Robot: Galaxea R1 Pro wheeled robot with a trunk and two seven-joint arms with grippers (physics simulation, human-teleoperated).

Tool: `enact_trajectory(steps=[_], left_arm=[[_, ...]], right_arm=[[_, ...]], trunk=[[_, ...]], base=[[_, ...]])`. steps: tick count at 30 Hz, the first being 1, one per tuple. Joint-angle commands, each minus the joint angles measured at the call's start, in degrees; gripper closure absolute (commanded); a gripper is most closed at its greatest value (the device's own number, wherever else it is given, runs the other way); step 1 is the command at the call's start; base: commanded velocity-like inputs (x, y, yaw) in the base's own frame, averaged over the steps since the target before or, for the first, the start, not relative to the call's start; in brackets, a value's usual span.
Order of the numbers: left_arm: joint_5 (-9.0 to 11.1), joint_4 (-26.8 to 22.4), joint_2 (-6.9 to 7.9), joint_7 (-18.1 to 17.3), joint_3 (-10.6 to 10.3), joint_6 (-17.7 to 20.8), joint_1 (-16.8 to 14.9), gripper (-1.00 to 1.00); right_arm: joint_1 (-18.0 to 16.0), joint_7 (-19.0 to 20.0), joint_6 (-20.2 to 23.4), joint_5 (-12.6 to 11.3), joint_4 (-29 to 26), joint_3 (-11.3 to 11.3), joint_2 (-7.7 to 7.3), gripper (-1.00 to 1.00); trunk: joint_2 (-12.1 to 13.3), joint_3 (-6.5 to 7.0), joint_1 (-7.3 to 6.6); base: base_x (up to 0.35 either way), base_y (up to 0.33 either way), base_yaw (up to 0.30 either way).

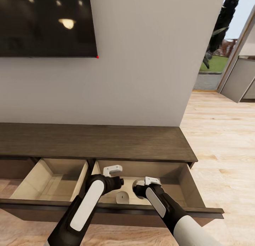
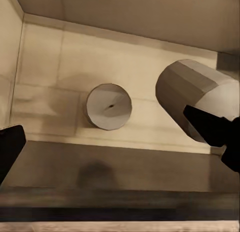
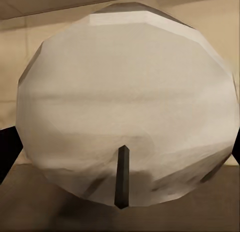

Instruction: Place each of the two pumpkins and all three candles from the living room inside a cabinet in the living room (use any cabinet), then make sure every cabinet is closed, and position the cauldron so it is next to a table in the living room.

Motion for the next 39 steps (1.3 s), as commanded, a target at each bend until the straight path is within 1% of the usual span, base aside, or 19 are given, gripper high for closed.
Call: enact_trajectory(steps=[1,8,13,17,18,20,22,23,24,29,39], left_arm=[[0.7,-0.1,0.01,0.6,0.1,0.5,0.0,-1.00],[0.9,-0.2,0.02,0.5,0.4,1.1,0.2,-1.00],[0.9,-1.1,0.02,0.5,0.4,1.2,0.2,-1.00],[1.1,-1.4,0.08,0.5,0.5,2.5,0.3,-1.00],[1.5,-1.4,0.08,0.5,0.5,2.6,0.3,-1.00],[4.0,-1.4,0.09,0.5,0.4,2.8,0.3,-1.00],[6.1,-1.4,0.18,0.5,0.3,2.8,0.3,-1.00],[6.9,-1.4,0.23,0.5,0.2,2.8,0.3,-1.00],[7.2,-1.4,0.25,0.5,0.1,2.8,0.3,-1.00],[7.9,-1.4,0.29,0.5,0.4,2.9,0.3,-1.00],[7.9,-1.4,0.29,0.5,0.1,2.9,0.3,-1.00]], right_arm=[[0.0,-0.5,0.1,-0.6,-0.1,0.2,-0.04,1.00],[0.0,-0.8,0.3,-0.7,-0.1,0.1,-0.04,1.00],[0.0,-1.0,0.4,-0.8,-0.1,0.1,-0.10,1.00],[0.0,-1.0,0.4,-0.7,-0.1,0.1,-0.12,1.00],[0.0,-1.0,0.4,-0.7,-0.2,0.1,-0.13,1.00],[0.0,-1.0,0.4,-0.8,-0.1,0.1,-0.13,1.00],[0.0,-1.0,0.4,-0.9,-0.1,0.1,-0.19,1.00],[0.0,-1.0,0.4,-0.9,-0.1,0.0,-0.25,1.00],[0.0,-1.0,0.4,-0.9,-0.1,0.0,-0.29,1.00],[0.0,-1.0,0.4,-0.9,-0.1,0.0,-0.34,1.00],[0.0,-0.9,0.4,-0.8,-0.1,0.0,-0.31,1.00]], trunk=[[0.0,-0.05,-0.01],[0.0,-0.05,-0.01],[0.0,-0.05,-0.01],[0.0,-0.05,-0.01],[0.0,-0.05,-0.01],[0.0,-0.05,-0.01],[0.0,-0.05,-0.01],[0.0,-0.05,-0.01],[0.0,-0.05,-0.01],[0.0,-0.05,-0.01],[0.0,-0.05,-0.01]], base=[[0.000,0.000,0.000],[0.000,0.000,0.000],[0.000,0.000,0.000],[-0.009,-0.001,0.000],[-0.070,-0.030,0.000],[-0.042,-0.021,0.000],[-0.017,-0.009,0.000],[0.027,0.002,0.000],[0.120,0.030,0.000],[0.111,0.022,0.000],[0.042,-0.020,0.000]])
